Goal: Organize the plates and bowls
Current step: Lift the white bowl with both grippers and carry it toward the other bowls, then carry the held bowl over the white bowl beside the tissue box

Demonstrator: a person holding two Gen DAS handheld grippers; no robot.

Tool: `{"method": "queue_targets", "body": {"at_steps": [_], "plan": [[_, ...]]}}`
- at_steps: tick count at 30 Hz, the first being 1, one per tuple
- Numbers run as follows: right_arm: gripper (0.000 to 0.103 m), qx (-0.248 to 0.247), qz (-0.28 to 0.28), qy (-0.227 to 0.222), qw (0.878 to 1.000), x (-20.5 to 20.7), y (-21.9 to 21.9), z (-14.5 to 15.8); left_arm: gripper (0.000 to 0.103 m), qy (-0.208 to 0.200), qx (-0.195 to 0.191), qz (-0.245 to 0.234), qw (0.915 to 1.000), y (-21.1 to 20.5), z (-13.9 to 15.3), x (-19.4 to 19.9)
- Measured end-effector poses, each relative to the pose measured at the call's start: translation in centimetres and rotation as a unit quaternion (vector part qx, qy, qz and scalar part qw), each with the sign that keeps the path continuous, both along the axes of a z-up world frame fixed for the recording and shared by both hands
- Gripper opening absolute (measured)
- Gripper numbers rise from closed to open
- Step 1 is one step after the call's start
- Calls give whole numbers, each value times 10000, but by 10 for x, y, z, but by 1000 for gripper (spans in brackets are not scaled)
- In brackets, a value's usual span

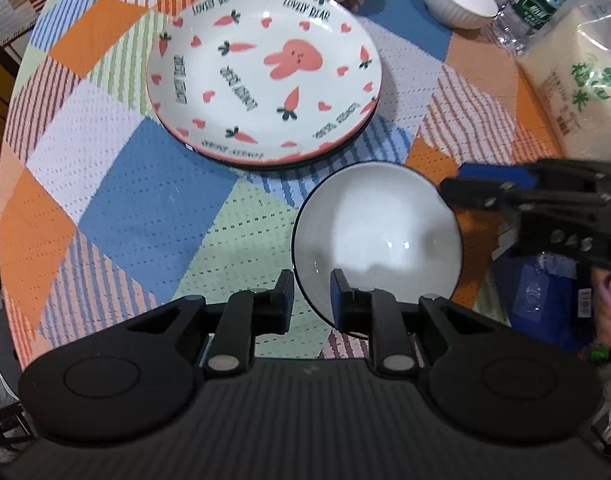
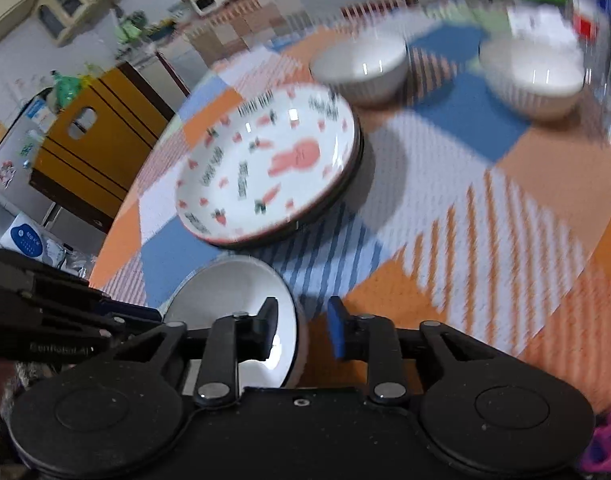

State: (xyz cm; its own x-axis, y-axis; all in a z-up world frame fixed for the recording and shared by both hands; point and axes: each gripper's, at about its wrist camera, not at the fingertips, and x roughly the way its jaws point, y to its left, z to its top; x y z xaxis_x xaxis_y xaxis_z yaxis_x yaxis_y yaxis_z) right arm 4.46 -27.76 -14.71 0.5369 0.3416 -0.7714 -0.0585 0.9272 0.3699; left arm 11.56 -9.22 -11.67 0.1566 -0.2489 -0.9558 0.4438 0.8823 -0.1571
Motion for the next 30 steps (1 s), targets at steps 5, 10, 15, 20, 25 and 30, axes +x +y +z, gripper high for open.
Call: {"method": "queue_targets", "body": {"at_steps": [5,10,15,20,25,30], "plan": [[44,-456,132,-813,9956,-12,-22,43,20,-198,-75,-88,9997,-3,32,3],[47,-988,105,-1295,9866,-15,-47,70,20,-481,-124,-196,9986,-17,66,12],[53,-1196,-223,-1524,9808,-10,-74,86,25,-1028,-182,-341,9940,-38,95,23],[61,-1063,-821,-1808,9743,1,-91,86,33,-1563,-439,-433,9858,-66,107,39],[68,-1010,-1453,-2005,9636,16,-91,61,40,-1640,-897,-210,9822,-92,95,69],[73,-1222,-1731,-1941,9578,33,-88,27,41,-1414,-1491,93,9786,-112,72,105]]}}
